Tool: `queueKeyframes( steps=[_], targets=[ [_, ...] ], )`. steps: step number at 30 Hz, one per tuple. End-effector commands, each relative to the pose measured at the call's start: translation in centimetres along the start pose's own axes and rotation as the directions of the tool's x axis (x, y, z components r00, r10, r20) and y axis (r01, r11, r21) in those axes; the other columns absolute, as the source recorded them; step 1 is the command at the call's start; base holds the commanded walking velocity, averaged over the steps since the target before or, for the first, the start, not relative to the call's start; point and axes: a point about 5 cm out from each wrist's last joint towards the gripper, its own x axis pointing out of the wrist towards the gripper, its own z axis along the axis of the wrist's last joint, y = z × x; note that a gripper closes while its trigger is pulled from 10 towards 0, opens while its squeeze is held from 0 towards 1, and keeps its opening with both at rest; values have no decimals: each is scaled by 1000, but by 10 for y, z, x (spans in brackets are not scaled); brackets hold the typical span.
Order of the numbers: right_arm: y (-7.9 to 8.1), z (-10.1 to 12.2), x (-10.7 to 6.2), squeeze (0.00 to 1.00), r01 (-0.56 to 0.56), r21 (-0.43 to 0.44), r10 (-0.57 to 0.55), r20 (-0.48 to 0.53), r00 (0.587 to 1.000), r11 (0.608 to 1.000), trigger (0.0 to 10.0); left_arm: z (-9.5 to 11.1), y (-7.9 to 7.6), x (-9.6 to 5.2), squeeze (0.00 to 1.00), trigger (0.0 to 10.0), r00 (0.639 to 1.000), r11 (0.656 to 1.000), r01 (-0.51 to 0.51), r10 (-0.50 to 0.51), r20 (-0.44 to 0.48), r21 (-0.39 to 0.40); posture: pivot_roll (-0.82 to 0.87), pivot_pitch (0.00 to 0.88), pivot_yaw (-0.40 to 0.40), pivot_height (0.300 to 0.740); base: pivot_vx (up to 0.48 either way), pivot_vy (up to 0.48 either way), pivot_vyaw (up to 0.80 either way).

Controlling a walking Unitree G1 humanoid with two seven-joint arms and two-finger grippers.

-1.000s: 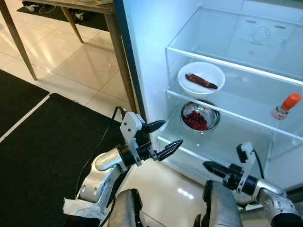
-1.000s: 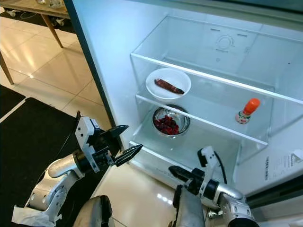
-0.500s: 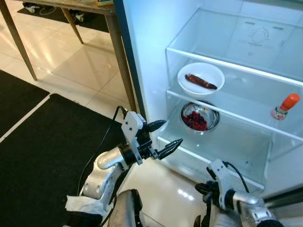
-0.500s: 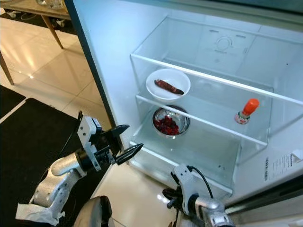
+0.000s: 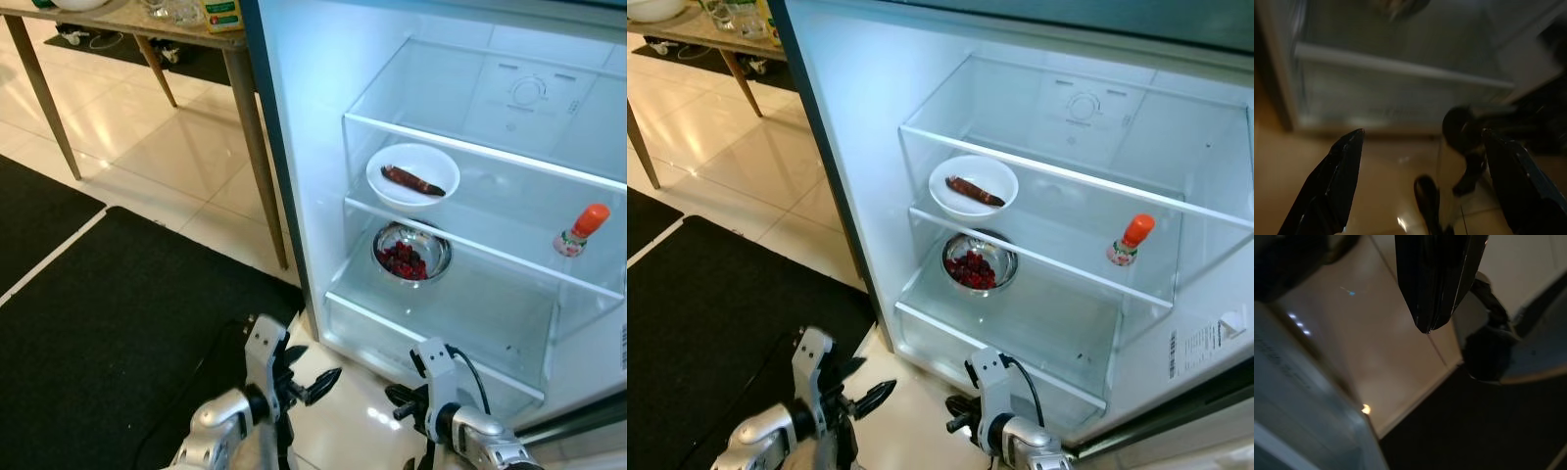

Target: Restocking fridge

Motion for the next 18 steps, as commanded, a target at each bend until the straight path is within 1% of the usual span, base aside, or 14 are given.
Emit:
queueKeyframes(
  steps=[1, 4, 7, 8, 10, 13, 18],
  targets=[
    [5, -6, 1, 0, -34, 17, 35, -10, 999, 999, 10000, -15, 3, -7, 0, 10000, 998, 998, -59, 58, -22, -31, -49, 112, 40, 559, 0, 0, 0],
    [11, -2, 4, 0, -89, 33, 88, 19, 996, 995, 10000, -17, 8, -11, 0, 10000, 991, 991, -132, 132, -4, -1, -51, 104, 38, 573, 0, 0, 0],
    [14, 6, 6, 0, -157, 73, 152, 75, 986, 985, 10000, -4, 13, -3, 0, 10000, 983, 985, -170, 169, 68, 10, -45, 99, 29, 588, 0, 0, 0],
    [14, 6, 6, 0, -157, 73, 152, 75, 986, 985, 10000, -4, 13, -3, 0, 10000, 983, 985, -170, 169, 68, 10, -45, 99, 29, 588, 0, 0, 0],
    [15, 10, 6, 0, -193, 87, 184, 102, 978, 977, 10000, 2, 13, 2, 0, 10000, 981, 985, -174, 171, 94, 21, -45, 99, 29, 597, 0, 0, 0],
    [17, 20, 6, 0, -263, 94, 247, 156, 956, 960, 10000, 12, 6, 14, 0, 10000, 982, 990, -134, 128, 137, 41, -50, 93, 31, 611, 0, 0, 0],
    [15, 25, 5, 0, -263, 92, 243, 186, 952, 960, 10000, 14, 3, 19, 0, 10000, 983, 992, -117, 109, 147, 46, -53, 92, 32, 631, 0, 0, 0]
  ],
)
